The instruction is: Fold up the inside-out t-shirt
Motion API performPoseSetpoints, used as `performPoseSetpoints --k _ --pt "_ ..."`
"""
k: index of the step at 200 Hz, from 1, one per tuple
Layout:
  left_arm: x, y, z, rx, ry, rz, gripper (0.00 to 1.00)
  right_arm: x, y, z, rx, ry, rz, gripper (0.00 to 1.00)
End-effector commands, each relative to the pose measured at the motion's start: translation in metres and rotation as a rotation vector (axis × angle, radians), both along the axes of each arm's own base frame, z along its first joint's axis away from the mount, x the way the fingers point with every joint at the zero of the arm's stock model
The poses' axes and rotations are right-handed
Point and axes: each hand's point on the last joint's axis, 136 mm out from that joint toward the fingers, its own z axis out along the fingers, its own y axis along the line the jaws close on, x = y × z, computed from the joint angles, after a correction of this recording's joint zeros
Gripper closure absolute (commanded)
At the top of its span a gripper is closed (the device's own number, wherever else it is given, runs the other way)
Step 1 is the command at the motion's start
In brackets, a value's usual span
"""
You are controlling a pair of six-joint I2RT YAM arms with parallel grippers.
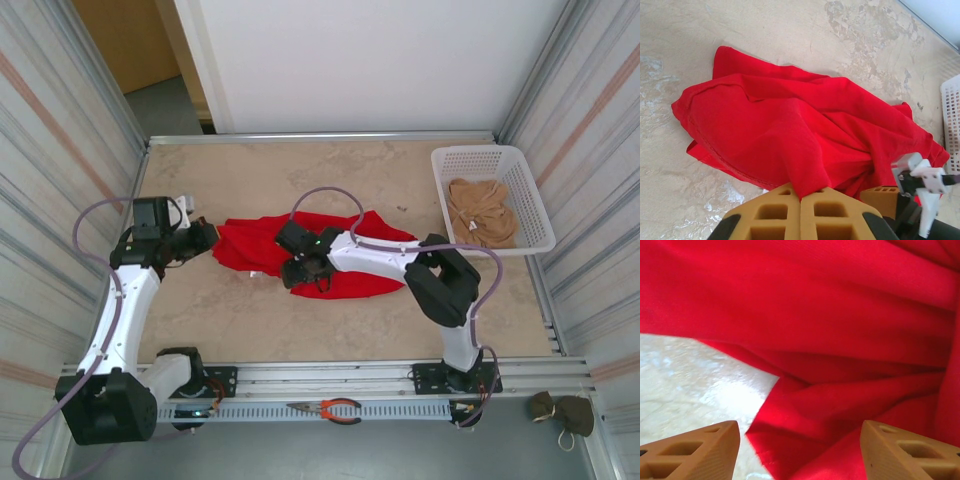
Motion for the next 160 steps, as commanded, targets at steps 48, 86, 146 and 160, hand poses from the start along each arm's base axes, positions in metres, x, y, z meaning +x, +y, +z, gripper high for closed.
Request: performPoseSetpoints --k 48,86,146,160 --pt "0.002 0.01 -0.001 0.027 -0.005 0.04 1.0 0.025 -0.04 0.001 -0.105 -0.056 -0.086 1.0" --pt "0.016 0.029 0.019 0.008 -0.043 0.108 1.0 0.062 -0.099 0.151 0.243 -0.192 -0.185 1.0" --pt "0.035 0.042 0.095 -0.042 -0.209 0.192 1.0 0.078 -0.225 0.287 0.553 -0.387 -0.41 1.0" --pt "0.034 0.046 0.112 -0.048 -0.248 0.216 1.0 0.076 -0.244 0.297 0.572 -0.417 -0.452 1.0"
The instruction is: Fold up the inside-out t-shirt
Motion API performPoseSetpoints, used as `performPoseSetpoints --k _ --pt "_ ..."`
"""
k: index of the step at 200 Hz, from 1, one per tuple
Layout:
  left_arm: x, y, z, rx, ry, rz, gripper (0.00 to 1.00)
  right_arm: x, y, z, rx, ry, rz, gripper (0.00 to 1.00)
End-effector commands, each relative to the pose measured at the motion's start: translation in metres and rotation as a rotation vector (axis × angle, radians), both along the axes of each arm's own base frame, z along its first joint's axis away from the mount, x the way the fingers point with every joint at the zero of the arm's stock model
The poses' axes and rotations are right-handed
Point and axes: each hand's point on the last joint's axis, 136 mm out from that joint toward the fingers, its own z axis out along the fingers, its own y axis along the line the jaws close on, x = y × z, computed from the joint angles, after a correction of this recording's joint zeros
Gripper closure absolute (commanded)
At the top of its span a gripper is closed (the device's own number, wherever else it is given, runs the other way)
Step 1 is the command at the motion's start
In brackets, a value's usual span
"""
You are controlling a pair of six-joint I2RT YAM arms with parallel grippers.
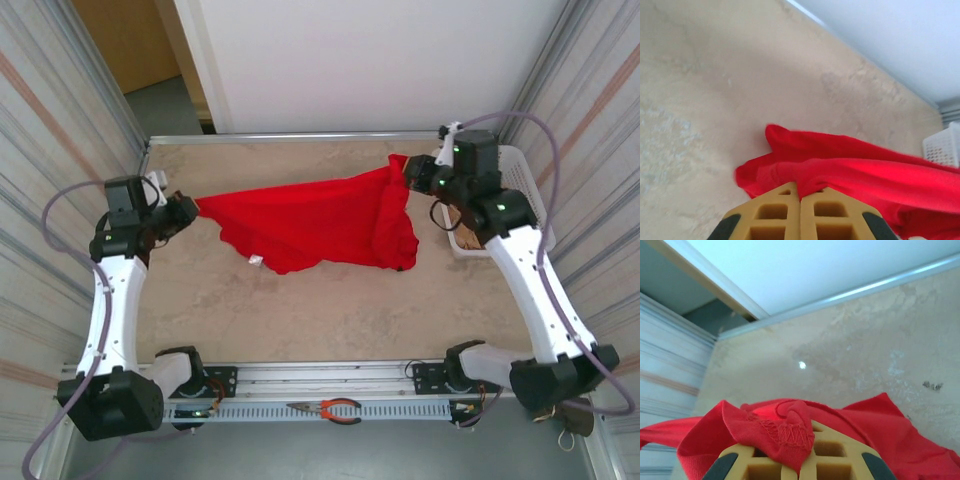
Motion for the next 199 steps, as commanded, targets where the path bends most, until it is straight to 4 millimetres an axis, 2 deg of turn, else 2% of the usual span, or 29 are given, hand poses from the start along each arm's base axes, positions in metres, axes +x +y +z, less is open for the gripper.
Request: performPoseSetpoints --k 1,21,38,93,139,177,191,199 --pt "0.002 0.009 0.042 -0.025 -0.105 0.055 1.0 -0.01 -0.01 -0.015 0.027 0.079 0.036 1.0" --pt "-0.002 0.016 0.062 -0.029 -0.155 0.087 1.0 -0.013 -0.034 0.001 0.083 0.046 -0.008 1.0" --pt "-0.005 0.019 0.076 -0.029 -0.188 0.096 1.0 -0.017 -0.041 0.012 0.123 0.027 -0.006 1.0" --pt "-0.006 0.018 0.104 -0.012 -0.256 0.074 1.0 -0.024 -0.04 0.051 0.193 -0.055 0.059 1.0" --pt "0.008 0.023 0.128 -0.007 -0.308 0.088 1.0 -0.002 -0.04 0.088 0.259 -0.132 0.091 1.0" --pt "0.032 0.031 0.153 -0.036 -0.362 0.124 1.0 0.028 -0.032 0.133 0.354 -0.234 0.155 1.0" --pt "0.037 0.032 0.165 -0.063 -0.392 0.135 1.0 0.029 -0.029 0.152 0.387 -0.279 0.182 1.0" --pt "0.036 0.031 0.174 -0.071 -0.413 0.136 1.0 0.023 -0.027 0.167 0.403 -0.317 0.205 1.0"
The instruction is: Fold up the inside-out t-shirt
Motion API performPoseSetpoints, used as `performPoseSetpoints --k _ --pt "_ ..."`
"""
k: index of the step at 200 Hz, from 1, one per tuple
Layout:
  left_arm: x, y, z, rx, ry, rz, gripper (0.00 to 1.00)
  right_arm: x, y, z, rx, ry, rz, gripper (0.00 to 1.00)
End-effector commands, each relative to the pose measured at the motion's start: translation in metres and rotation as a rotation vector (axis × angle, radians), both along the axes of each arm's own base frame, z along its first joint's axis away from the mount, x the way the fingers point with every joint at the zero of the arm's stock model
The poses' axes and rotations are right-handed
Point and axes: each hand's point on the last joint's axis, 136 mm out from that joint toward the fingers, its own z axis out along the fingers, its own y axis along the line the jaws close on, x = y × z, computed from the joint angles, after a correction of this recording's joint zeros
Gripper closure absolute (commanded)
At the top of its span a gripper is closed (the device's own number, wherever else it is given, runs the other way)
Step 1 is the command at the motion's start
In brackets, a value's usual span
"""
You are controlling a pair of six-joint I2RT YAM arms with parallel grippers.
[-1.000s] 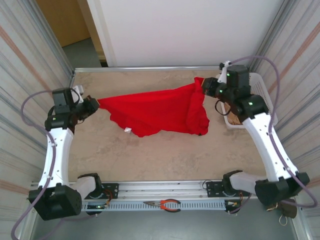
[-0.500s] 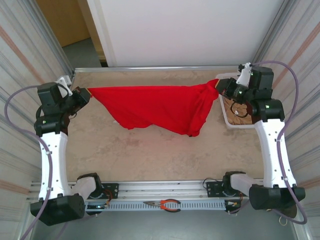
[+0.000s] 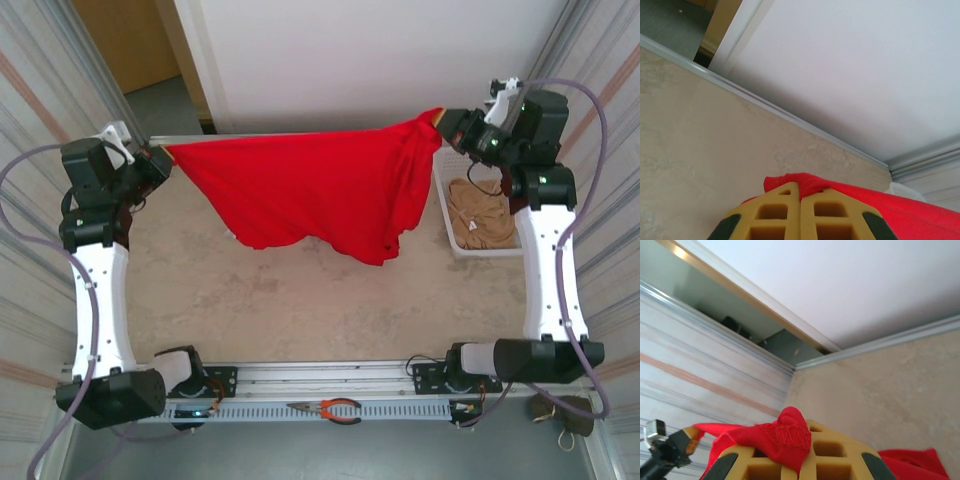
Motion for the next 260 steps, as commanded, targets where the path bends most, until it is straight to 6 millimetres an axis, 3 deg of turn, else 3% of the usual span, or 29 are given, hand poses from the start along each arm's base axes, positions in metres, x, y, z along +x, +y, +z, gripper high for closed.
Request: performPoseSetpoints --k 1,48,57,70,100,156,178,187,199,215,242,260 --pt "0.004 0.01 0.047 -0.026 -0.132 0.052 1.0 -0.014 0.006 0.07 0.086 -0.194 0.06 1.0" --pt "-0.042 -0.008 0.104 -0.09 -0.284 0.013 1.0 -0.098 0.008 0.142 0.1 -0.398 0.068 1.0" --pt "-0.048 -0.011 0.111 -0.091 -0.305 0.006 1.0 -0.108 0.006 0.149 0.094 -0.418 0.054 1.0" --pt "-0.048 -0.01 0.11 -0.093 -0.294 0.011 1.0 -0.107 0.003 0.147 0.083 -0.413 0.031 1.0" --pt "-0.02 -0.001 0.076 -0.08 -0.199 0.028 1.0 -0.066 0.0 0.117 0.073 -0.316 0.022 1.0" --pt "0.054 0.016 -0.025 -0.087 0.048 0.029 1.0 0.04 0.009 0.024 0.082 -0.086 0.045 1.0" --pt "0.085 0.02 -0.048 -0.098 0.096 0.029 1.0 0.082 0.023 -0.009 0.065 -0.011 0.06 1.0" --pt "0.096 0.022 -0.046 -0.1 0.089 0.026 1.0 0.098 0.031 -0.016 0.066 0.004 0.08 1.0" --pt "0.11 0.025 -0.037 -0.096 0.079 0.03 1.0 0.116 0.04 -0.009 0.066 -0.005 0.101 1.0" --pt "0.118 0.024 -0.008 -0.048 0.031 0.033 1.0 0.129 0.052 0.02 0.07 -0.053 0.136 1.0" --pt "0.11 0.017 0.046 -0.053 -0.066 0.006 1.0 0.114 0.065 0.089 0.093 -0.193 0.172 1.0" --pt "0.095 -0.002 0.056 -0.055 -0.1 -0.042 1.0 0.102 0.068 0.1 0.104 -0.209 0.191 1.0"
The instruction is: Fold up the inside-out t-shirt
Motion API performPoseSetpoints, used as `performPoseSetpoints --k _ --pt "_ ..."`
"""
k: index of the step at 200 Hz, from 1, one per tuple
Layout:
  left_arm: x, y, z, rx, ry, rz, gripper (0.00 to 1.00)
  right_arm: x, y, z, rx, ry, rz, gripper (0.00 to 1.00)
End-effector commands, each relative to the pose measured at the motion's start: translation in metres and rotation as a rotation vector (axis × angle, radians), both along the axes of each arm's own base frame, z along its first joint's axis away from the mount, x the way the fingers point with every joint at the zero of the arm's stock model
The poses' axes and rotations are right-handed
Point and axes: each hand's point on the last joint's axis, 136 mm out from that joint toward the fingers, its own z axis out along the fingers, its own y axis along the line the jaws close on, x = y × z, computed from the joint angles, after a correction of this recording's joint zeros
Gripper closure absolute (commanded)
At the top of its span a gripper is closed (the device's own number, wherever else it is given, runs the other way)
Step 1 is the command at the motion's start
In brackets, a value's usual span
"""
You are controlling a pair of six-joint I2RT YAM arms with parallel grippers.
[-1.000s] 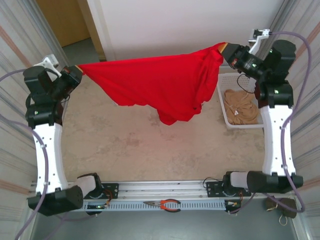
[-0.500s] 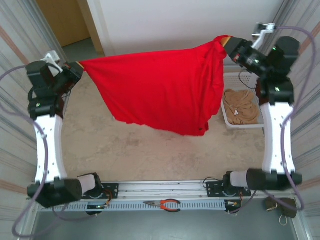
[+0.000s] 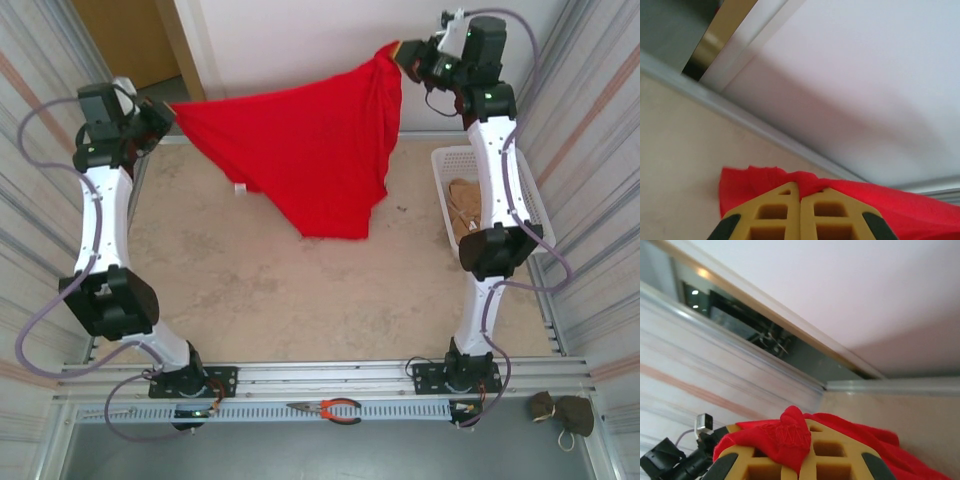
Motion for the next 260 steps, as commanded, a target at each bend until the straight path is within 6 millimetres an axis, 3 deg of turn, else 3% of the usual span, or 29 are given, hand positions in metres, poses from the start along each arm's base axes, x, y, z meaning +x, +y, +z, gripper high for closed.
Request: performPoseSetpoints --k 1,17,25,28,37,40,53,86,98,114,129,148,173,184,196,223,260 --pt "-0.028 -0.02 0.049 0.028 -0.124 -0.049 1.0 -0.047 0.003 0.06 0.019 -0.127 0.034 1.0" --pt "-0.047 -0.04 0.039 0.03 -0.129 -0.101 1.0 -0.056 0.011 0.031 -0.028 -0.083 0.045 1.0" --pt "-0.059 -0.051 0.024 0.027 -0.111 -0.136 1.0 -0.065 0.015 0.014 -0.05 -0.067 0.048 1.0" --pt "-0.064 -0.056 0.018 0.028 -0.103 -0.151 1.0 -0.064 0.016 -0.002 -0.06 -0.038 0.048 1.0" --pt "-0.08 -0.069 -0.003 0.049 -0.072 -0.184 1.0 -0.078 0.017 -0.027 -0.072 -0.014 0.039 1.0" --pt "-0.087 -0.073 -0.012 0.059 -0.058 -0.187 1.0 -0.08 0.018 -0.051 -0.078 0.03 0.039 1.0" --pt "-0.116 -0.09 -0.052 0.089 0.006 -0.217 1.0 -0.101 0.018 -0.113 -0.106 0.114 0.019 1.0" --pt "-0.193 -0.126 -0.203 0.119 0.281 -0.229 1.0 -0.169 0.01 -0.306 -0.276 0.419 -0.041 1.0" --pt "-0.217 -0.132 -0.254 0.125 0.387 -0.234 1.0 -0.192 0.004 -0.359 -0.332 0.505 -0.051 1.0" --pt "-0.243 -0.129 -0.3 0.112 0.5 -0.208 1.0 -0.221 -0.007 -0.405 -0.402 0.593 -0.072 1.0" --pt "-0.259 -0.126 -0.321 0.099 0.538 -0.194 1.0 -0.242 -0.018 -0.427 -0.447 0.633 -0.091 1.0" --pt "-0.27 -0.117 -0.325 0.121 0.557 -0.175 0.99 -0.261 -0.031 -0.436 -0.494 0.654 -0.12 1.0" --pt "-0.273 -0.109 -0.316 0.154 0.544 -0.152 0.46 -0.272 -0.044 -0.436 -0.533 0.648 -0.161 1.0" --pt "-0.272 -0.103 -0.309 0.178 0.533 -0.133 0.33 -0.273 -0.048 -0.434 -0.539 0.644 -0.173 1.0" --pt "-0.265 -0.099 -0.3 0.2 0.506 -0.119 0.27 -0.274 -0.05 -0.433 -0.536 0.64 -0.182 1.0" --pt "-0.241 -0.091 -0.284 0.212 0.479 -0.108 0.24 -0.273 -0.051 -0.434 -0.534 0.647 -0.179 1.0" --pt "-0.199 -0.089 -0.284 0.23 0.524 -0.154 0.36 -0.268 -0.048 -0.436 -0.532 0.648 -0.162 1.0"
